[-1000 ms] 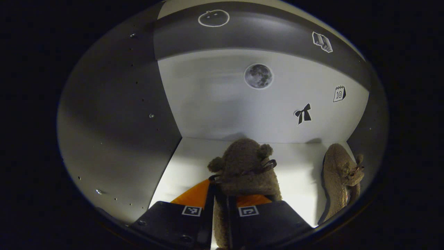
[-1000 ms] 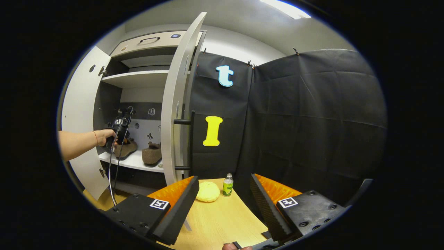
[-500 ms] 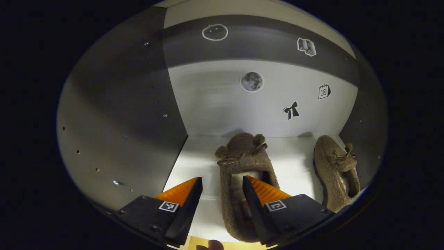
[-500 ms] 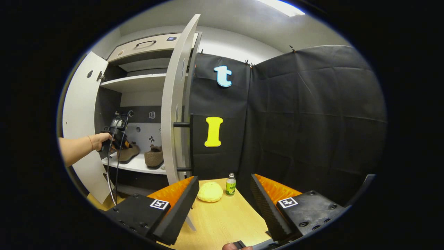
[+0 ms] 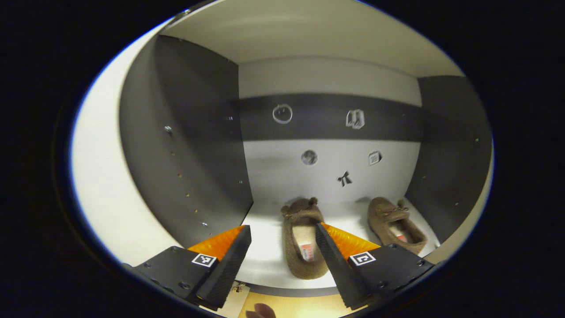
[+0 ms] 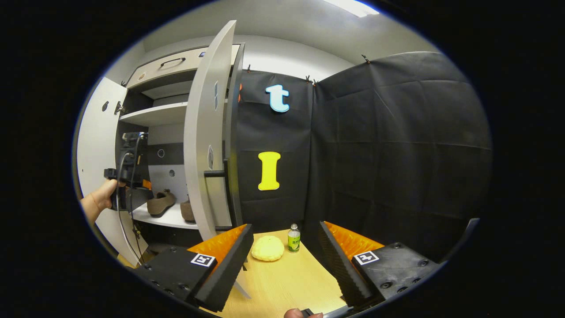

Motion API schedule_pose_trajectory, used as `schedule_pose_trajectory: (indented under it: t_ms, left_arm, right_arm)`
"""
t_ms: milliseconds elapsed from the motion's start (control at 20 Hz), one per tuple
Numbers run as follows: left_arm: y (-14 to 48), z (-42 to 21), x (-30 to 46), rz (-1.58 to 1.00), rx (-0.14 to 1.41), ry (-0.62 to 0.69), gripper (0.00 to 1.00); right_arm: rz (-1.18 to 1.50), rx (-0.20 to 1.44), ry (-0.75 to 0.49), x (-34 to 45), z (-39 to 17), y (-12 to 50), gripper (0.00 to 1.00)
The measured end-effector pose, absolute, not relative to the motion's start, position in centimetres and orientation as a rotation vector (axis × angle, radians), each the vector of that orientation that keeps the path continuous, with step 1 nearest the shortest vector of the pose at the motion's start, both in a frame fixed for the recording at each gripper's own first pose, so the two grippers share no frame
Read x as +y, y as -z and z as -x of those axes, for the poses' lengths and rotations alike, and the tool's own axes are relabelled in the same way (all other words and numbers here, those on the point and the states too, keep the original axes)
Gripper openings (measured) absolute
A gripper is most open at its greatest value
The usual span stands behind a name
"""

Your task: Grab one shoe with the right hand and put it into the shoe cabinet, grab the other shoe with the left hand and put it into the shoe cabinet; then close the right door with the right hand and the left door with the left hand.

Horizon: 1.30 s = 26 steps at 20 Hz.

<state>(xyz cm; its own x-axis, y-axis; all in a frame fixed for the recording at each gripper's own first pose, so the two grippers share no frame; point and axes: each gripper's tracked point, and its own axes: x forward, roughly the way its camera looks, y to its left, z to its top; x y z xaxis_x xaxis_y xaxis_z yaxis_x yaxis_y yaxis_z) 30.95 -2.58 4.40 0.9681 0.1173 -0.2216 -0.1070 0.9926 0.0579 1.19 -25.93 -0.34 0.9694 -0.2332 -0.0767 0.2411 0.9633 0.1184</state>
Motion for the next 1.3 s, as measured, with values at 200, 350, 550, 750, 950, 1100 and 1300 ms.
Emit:
schedule_pose_trajectory:
  t_ms: [200,350,550,750,950,1100,1300]
  left_arm:
    - [-7.0,-24.6,-4.1,-0.047,0.105,-0.075,0.94]
    - [-7.5,-20.1,-4.9,-0.046,0.066,-0.042,0.94]
    - [-7.0,-15.2,-5.1,-0.038,0.034,-0.040,0.94]
    - [-6.8,-11.3,-5.5,-0.041,0.004,-0.028,0.94]
    - [-5.9,-7.7,-5.6,-0.088,-0.032,-0.028,0.94]
    - [-4.6,-5.5,-5.1,-0.090,-0.002,-0.021,0.94]
    - [-3.0,-3.1,-4.2,-0.077,0.010,-0.016,0.94]
  right_arm:
    - [-0.167,0.058,0.233,-27.3,-3.0,0.0,0.98]
    - [-0.184,0.078,0.191,-27.4,-5.0,0.4,0.98]
    - [-0.212,0.093,0.158,-27.0,-7.1,1.2,0.98]
    - [-0.182,0.079,0.123,-25.4,-7.9,1.0,0.98]
    - [-0.198,0.087,0.106,-25.1,-8.1,1.1,0.96]
    - [-0.210,0.089,0.096,-23.8,-7.7,1.2,0.98]
    - [-0.205,0.095,0.076,-21.3,-7.3,1.1,0.98]
